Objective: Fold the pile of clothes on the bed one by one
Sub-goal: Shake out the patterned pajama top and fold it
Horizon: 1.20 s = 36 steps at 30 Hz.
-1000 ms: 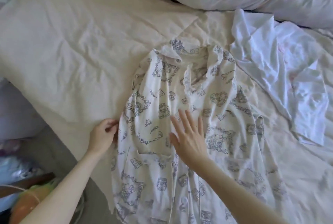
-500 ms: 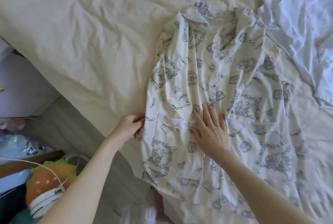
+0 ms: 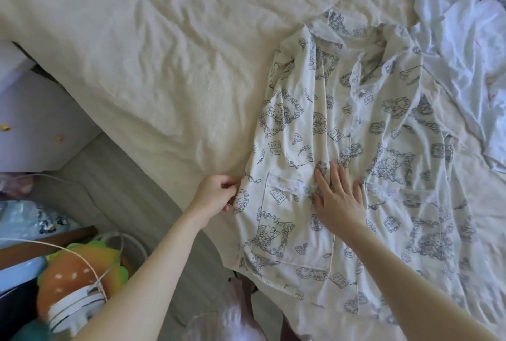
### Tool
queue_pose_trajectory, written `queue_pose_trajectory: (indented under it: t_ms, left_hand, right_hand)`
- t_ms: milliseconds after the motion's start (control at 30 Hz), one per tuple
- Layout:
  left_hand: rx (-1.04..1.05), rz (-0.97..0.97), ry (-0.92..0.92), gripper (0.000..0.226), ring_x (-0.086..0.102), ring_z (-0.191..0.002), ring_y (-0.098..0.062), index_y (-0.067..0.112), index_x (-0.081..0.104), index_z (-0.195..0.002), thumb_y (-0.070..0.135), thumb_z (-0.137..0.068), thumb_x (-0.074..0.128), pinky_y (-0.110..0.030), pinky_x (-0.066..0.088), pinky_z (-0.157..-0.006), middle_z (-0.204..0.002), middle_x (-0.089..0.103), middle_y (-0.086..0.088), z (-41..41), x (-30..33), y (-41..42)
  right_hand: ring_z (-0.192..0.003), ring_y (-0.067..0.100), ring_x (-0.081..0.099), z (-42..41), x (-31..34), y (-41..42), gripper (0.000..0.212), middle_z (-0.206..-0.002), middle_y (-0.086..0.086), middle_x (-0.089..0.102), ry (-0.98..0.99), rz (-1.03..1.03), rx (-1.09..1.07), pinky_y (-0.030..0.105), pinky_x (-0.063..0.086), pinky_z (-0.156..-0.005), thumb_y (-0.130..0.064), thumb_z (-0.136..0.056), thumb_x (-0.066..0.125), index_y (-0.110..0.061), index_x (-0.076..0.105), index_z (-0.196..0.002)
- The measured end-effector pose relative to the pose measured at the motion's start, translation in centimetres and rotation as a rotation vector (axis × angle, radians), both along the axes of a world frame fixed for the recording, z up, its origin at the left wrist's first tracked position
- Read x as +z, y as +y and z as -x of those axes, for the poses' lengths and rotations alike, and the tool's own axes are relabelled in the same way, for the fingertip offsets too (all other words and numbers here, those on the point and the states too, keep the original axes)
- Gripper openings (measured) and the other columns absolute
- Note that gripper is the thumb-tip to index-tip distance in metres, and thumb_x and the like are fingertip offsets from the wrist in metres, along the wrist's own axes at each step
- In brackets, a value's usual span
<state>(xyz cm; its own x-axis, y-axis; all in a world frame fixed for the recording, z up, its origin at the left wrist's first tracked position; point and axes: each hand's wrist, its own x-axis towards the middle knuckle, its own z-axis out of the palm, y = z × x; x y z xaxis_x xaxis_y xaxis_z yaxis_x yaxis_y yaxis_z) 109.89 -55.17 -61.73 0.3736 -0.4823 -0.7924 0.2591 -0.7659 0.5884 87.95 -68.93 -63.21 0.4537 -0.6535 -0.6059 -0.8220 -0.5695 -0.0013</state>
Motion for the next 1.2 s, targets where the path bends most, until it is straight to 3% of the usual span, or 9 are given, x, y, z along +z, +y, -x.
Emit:
queue_pose_trajectory:
  t_ms: [200,300,367,433,567,700,867,1000,1200]
  left_hand:
    - [0.04,0.021,-0.047,0.014,0.058,-0.051,-0.013,0.014,0.063,-0.084,0.005,-0.093,0.056,-0.018,0.043,-0.043,-0.063,0.062,-0.004,-1.9,0.4,0.4]
    - [0.059,0.023,-0.108,0.012,0.057,-0.054,-0.011,0.011,0.064,-0.085,0.008,-0.093,0.056,-0.02,0.048,-0.052,-0.058,0.061,0.0,-3.6,0.8,1.6]
    - [0.097,0.031,-0.155,0.012,0.06,-0.065,-0.012,0.014,0.063,-0.088,0.012,-0.095,0.054,-0.024,0.051,-0.064,-0.069,0.064,0.0,-5.1,1.3,2.3]
    - [0.226,0.065,-0.194,0.013,0.059,-0.076,-0.016,0.013,0.059,-0.094,0.016,-0.098,0.048,-0.031,0.049,-0.075,-0.084,0.062,-0.002,-7.1,1.7,2.8]
    - [0.604,0.137,-0.431,0.02,0.05,-0.084,-0.022,0.008,0.052,-0.11,0.021,-0.101,0.04,-0.038,0.042,-0.074,-0.089,0.054,-0.005,-13.4,3.4,3.0]
    - [0.483,0.131,-0.703,0.03,0.05,-0.087,-0.013,0.003,0.049,-0.122,0.022,-0.101,0.039,-0.024,0.04,-0.069,-0.099,0.052,-0.001,-16.1,4.9,2.3]
    - [0.436,0.188,-0.829,0.021,0.049,-0.092,-0.016,0.008,0.047,-0.115,0.019,-0.101,0.037,-0.031,0.041,-0.078,-0.101,0.051,-0.004,-16.0,6.8,-0.1]
    - [0.417,0.264,-0.911,0.005,0.05,-0.08,-0.003,0.018,0.037,-0.105,0.018,-0.102,0.034,-0.007,0.035,-0.065,-0.095,0.048,0.002,-17.4,9.6,-3.1]
    - [0.425,0.321,-1.008,0.004,0.046,-0.069,0.002,0.015,0.038,-0.103,0.013,-0.101,0.035,-0.002,0.035,-0.063,-0.103,0.046,-0.004,-21.6,13.5,-7.1]
  right_hand:
    - [-0.146,0.021,-0.014,-0.7,0.6,-0.1,0.054,-0.159,0.002,-0.015,0.042,-0.036,-0.037,0.047,0.001,-0.118,-0.039,-0.1,0.021,-0.032,0.003,-0.151]
    - [-0.146,0.021,-0.013,-1.1,0.9,-0.2,0.054,-0.159,0.002,-0.015,0.061,-0.044,-0.043,0.048,0.003,-0.117,-0.037,-0.101,0.021,-0.032,0.003,-0.151]
    - [-0.146,0.022,-0.013,-1.3,1.1,0.0,0.054,-0.159,0.002,-0.015,0.07,-0.041,-0.053,0.049,0.003,-0.117,-0.036,-0.101,0.021,-0.03,0.003,-0.151]
    - [-0.146,0.023,-0.014,-1.6,1.3,0.2,0.054,-0.159,0.003,-0.015,0.068,-0.05,-0.081,0.05,0.003,-0.117,-0.034,-0.1,0.023,-0.029,0.005,-0.152]
    - [-0.145,0.024,-0.017,-2.2,1.5,0.3,0.055,-0.159,0.004,-0.014,0.062,-0.077,-0.138,0.051,0.001,-0.117,-0.031,-0.1,0.025,-0.027,0.008,-0.152]
    - [-0.146,0.024,-0.011,-3.2,1.7,1.1,0.054,-0.16,0.004,-0.01,-0.059,0.0,-0.242,0.05,-0.003,-0.118,-0.038,-0.101,0.026,-0.025,0.012,-0.152]
    - [-0.143,0.024,-0.018,-5.5,2.1,3.4,0.062,-0.155,0.003,-0.019,-0.239,0.072,0.008,0.048,-0.011,-0.116,-0.046,-0.099,0.03,-0.031,0.0,-0.15]
    - [-0.14,0.017,-0.026,-8.6,2.1,3.6,0.067,-0.152,-0.005,-0.025,-0.342,-0.029,0.047,0.043,-0.014,-0.116,-0.052,-0.098,0.027,-0.031,-0.014,-0.147]
    - [-0.145,0.013,-0.013,-14.4,2.6,2.5,0.066,-0.159,-0.007,0.004,-0.468,-0.161,0.13,0.036,-0.009,-0.116,-0.052,-0.099,0.026,-0.023,0.0,-0.152]
